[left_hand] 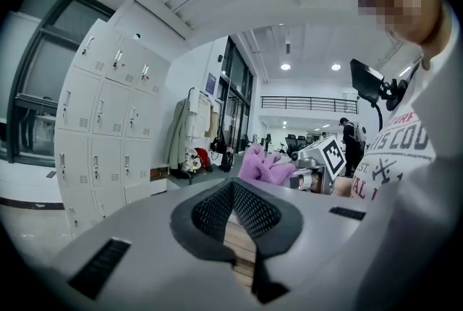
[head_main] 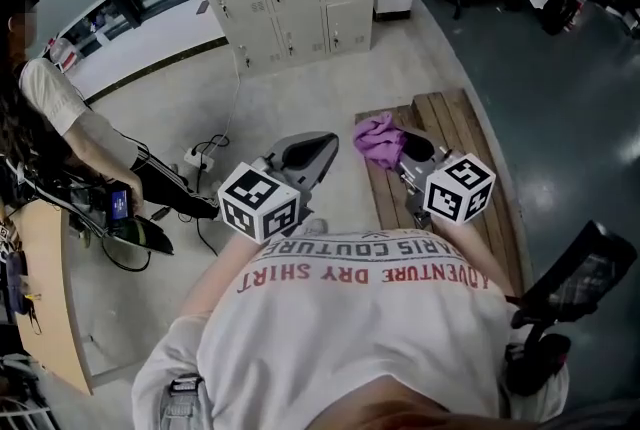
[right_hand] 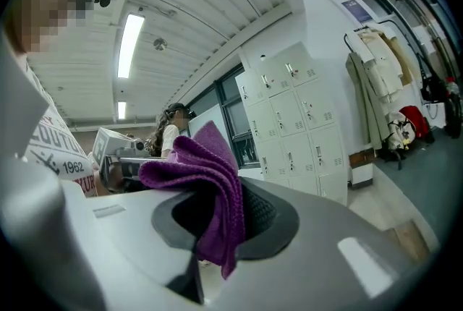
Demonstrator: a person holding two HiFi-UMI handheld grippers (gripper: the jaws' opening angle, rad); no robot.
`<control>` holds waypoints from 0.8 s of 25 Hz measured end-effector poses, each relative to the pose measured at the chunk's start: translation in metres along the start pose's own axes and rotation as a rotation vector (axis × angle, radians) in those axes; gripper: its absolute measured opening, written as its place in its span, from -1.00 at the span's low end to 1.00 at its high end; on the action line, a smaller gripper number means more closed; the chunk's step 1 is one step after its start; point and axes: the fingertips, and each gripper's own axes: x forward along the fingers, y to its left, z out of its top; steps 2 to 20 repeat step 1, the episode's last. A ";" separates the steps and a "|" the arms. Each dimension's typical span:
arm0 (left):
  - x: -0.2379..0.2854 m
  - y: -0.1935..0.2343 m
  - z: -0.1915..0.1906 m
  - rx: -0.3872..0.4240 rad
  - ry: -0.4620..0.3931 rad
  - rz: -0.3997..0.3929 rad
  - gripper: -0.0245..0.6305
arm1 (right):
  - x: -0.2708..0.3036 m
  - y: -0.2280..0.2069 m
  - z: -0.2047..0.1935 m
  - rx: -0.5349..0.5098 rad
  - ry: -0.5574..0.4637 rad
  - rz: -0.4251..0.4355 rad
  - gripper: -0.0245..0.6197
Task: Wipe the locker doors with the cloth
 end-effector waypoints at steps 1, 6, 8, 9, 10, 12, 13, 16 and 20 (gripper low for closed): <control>0.000 0.000 0.003 0.000 0.002 -0.002 -0.92 | 0.000 0.000 0.003 0.007 -0.003 -0.001 -0.72; 0.000 0.000 0.003 0.000 0.002 -0.002 -0.92 | 0.000 0.000 0.003 0.007 -0.003 -0.001 -0.72; 0.000 0.000 0.003 0.000 0.002 -0.002 -0.92 | 0.000 0.000 0.003 0.007 -0.003 -0.001 -0.72; 0.000 0.000 0.003 0.000 0.002 -0.002 -0.92 | 0.000 0.000 0.003 0.007 -0.003 -0.001 -0.72; 0.000 0.000 0.003 0.000 0.002 -0.002 -0.92 | 0.000 0.000 0.003 0.007 -0.003 -0.001 -0.72; 0.000 0.000 0.003 0.000 0.002 -0.002 -0.92 | 0.000 0.000 0.003 0.007 -0.003 -0.001 -0.72; 0.000 0.000 0.003 0.000 0.002 -0.002 -0.92 | 0.000 0.000 0.003 0.007 -0.003 -0.001 -0.72; 0.000 0.000 0.003 0.000 0.002 -0.002 -0.92 | 0.000 0.000 0.003 0.007 -0.003 -0.001 -0.72; 0.000 0.000 0.003 0.000 0.002 -0.002 -0.92 | 0.000 0.000 0.003 0.007 -0.003 -0.001 -0.72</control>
